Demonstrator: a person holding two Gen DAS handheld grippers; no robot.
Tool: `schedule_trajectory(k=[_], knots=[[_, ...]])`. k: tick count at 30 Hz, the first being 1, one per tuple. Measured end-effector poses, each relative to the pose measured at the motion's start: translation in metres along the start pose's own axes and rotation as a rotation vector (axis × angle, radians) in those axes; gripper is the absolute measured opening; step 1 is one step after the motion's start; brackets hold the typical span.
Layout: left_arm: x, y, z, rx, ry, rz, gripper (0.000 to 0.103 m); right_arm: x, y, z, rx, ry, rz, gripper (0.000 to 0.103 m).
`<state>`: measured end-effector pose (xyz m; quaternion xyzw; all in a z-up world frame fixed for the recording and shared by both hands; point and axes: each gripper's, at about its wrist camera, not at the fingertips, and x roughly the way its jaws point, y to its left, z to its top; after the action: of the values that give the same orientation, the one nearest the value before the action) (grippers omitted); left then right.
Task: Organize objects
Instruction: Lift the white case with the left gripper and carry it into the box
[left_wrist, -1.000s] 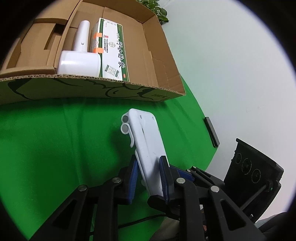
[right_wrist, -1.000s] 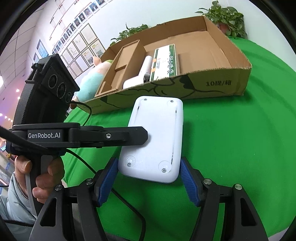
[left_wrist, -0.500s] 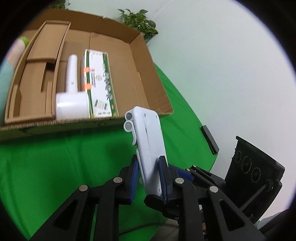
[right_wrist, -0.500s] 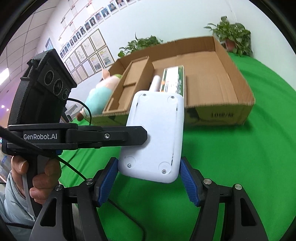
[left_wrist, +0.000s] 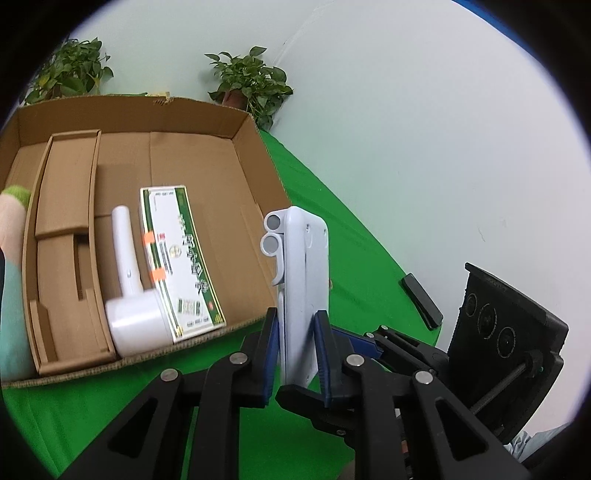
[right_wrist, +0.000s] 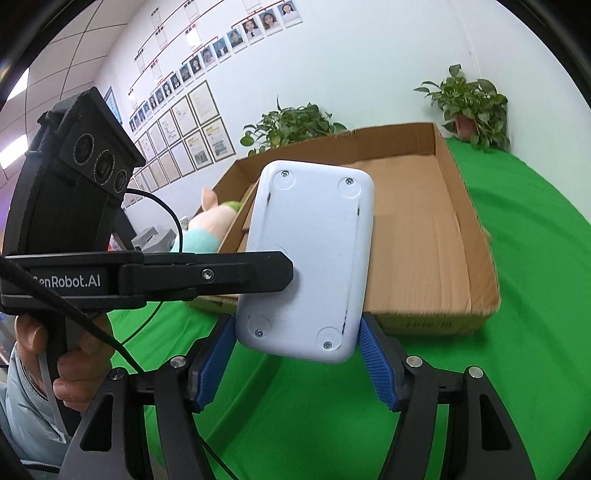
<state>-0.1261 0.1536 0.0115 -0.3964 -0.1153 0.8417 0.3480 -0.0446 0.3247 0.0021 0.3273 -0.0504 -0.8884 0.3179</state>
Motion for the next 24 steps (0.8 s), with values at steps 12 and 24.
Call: schedule_trajectory(k=[12,24], knots=[[0.019,0.015,0.058,-0.023,0.005,0.018,0.016,0.031,-0.042,0.065,0.016,0.045,0.055,0.064],[0.071,0.045,0.065,-0.086,0.087,0.067,0.016,0.096,-0.088,0.077,0.076,0.191,0.094,0.064]])
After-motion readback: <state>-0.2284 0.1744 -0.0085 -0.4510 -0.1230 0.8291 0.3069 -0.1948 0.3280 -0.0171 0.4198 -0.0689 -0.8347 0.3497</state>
